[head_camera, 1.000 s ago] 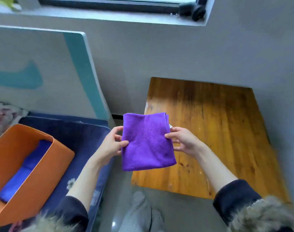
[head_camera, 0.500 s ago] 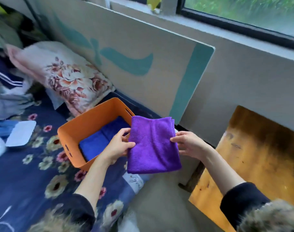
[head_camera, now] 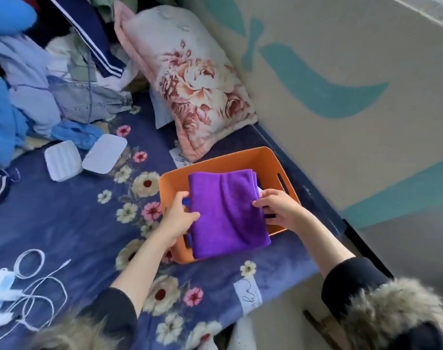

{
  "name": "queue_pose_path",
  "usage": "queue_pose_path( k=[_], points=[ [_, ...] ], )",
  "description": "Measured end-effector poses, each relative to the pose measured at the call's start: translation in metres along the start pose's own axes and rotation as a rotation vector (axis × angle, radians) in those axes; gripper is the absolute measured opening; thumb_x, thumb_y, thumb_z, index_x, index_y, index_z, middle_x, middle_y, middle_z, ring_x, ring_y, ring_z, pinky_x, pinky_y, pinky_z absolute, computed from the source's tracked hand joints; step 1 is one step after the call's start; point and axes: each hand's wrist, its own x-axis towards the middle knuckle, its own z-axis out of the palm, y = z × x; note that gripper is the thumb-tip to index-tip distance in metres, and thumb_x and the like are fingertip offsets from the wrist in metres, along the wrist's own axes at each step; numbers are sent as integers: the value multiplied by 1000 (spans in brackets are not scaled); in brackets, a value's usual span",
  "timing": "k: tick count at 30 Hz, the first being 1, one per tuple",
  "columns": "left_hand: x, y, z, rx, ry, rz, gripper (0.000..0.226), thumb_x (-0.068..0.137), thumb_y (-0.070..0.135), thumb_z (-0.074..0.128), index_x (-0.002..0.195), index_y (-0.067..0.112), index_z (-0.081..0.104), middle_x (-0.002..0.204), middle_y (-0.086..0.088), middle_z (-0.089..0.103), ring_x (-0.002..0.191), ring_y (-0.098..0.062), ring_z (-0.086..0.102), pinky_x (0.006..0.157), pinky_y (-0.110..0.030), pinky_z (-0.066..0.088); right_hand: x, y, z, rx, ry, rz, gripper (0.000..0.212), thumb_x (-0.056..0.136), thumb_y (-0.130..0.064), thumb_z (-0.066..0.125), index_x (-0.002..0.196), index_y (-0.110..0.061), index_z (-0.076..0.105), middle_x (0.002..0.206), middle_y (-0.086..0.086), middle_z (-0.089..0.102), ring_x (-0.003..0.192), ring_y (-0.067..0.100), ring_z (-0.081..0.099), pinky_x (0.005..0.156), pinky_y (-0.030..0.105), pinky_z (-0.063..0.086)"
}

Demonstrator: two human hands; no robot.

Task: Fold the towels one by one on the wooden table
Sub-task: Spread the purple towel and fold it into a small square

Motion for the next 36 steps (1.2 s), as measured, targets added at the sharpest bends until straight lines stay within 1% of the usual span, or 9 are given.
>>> queue_pose_path(
  k=[4,8,13,22,28,30,32,34,36],
  points=[
    [58,-28,9,130,126,-36,50,83,2,54,128,17,37,114,-12,55,100,-30,56,91,-47,47,75,3,21,-50,-7,50,21,81,-2,62,78,-17,47,104,10,61,101,28,59,88,44,48],
    [103,-66,29,238,183,-138,53,82,0,52,132,11,36,124,-20,51,113,-35,51,98,-43,40,138,30,36,-83,-6,131,23,81,0,60,76,-17,45,94,9,57,86,24,55,73,36,49],
    [135,-101,46,345,220,-227,55,83,-2,48,135,9,32,128,-24,44,116,-40,44,98,-40,35,193,57,48,-106,-6,211,23,82,1,59,75,-17,48,101,7,60,97,27,58,78,39,48],
    [156,-112,50,579,261,-254,52,85,-2,49,132,8,29,126,-21,39,105,-44,50,85,-46,40,237,67,64,-131,-26,214,22,85,0,57,77,-17,45,84,3,58,72,16,53,64,32,46],
    [167,-116,53,641,248,-312,72,85,2,53,144,14,13,133,-19,36,108,-42,52,87,-45,42,250,78,70,-221,38,208,13,87,-8,59,92,-17,51,104,8,60,91,23,57,71,37,48],
    [167,-115,55,667,267,-314,79,84,1,53,146,19,8,133,-16,33,104,-40,54,81,-44,44,252,80,70,-281,49,190,22,86,-12,62,106,-13,52,110,11,60,98,26,59,80,40,52],
    [163,-116,58,749,275,-272,85,81,0,56,147,20,4,137,-14,25,111,-35,50,78,-41,44,246,82,71,-430,142,55,34,86,-14,63,116,-8,49,117,13,56,103,28,56,86,39,49],
    [159,-121,62,905,222,-148,92,82,10,64,148,20,0,150,-15,4,133,-35,28,94,-38,41,233,87,70,-682,277,-262,46,84,-13,63,125,-6,44,126,15,48,111,31,51,88,38,45],
    [157,-126,64,1094,67,-27,106,79,34,70,147,22,-10,153,-15,-19,143,-35,-6,114,-42,18,224,92,68,-1037,227,-616,66,77,-16,69,136,-7,39,140,17,38,130,36,37,103,45,37]
  ],
)
